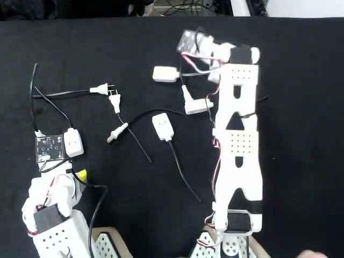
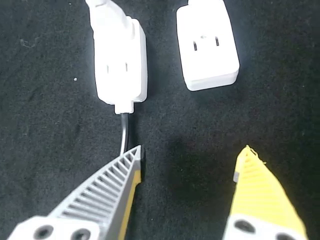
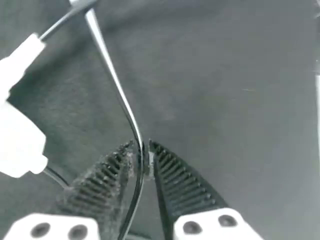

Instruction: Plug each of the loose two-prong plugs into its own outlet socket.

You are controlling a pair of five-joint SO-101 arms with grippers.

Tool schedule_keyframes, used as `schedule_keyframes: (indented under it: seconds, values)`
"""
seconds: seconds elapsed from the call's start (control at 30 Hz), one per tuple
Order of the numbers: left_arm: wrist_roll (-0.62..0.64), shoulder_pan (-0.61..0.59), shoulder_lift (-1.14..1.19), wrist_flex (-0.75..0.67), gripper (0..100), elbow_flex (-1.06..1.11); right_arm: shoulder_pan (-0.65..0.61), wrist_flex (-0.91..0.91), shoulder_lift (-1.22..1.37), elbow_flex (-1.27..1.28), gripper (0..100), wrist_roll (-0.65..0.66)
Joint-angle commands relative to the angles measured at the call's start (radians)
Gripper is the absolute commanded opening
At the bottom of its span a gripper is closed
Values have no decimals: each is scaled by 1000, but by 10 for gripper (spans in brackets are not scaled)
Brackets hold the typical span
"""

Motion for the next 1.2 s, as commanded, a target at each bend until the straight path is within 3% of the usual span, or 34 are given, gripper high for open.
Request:
schedule_keyframes:
  seconds: [0.0, 0.17, 0.5, 0.67, 0.77, 0.97, 1.17]
  values:
    - [-5, 13, -6, -20, 292, -7, -34, 32, -202, -50, 12, -44]
    - [-5, 13, -6, -20, 292, -7, -92, 130, -420, -50, 12, -58]
    - [-5, 7, -6, -18, 292, -8, -275, 170, -868, -39, 12, -264]
    - [-5, 5, -6, -14, 292, -8, -364, 170, -1027, 162, 12, -298]
    - [-5, 5, -5, -14, 292, -8, -299, 170, -1109, 443, 15, -322]
    - [-5, 5, -5, -12, 292, -8, -38, 164, -1287, 923, 32, -345]
    - [-5, 5, -5, -12, 292, -8, 258, 63, -1435, 1402, 237, -255]
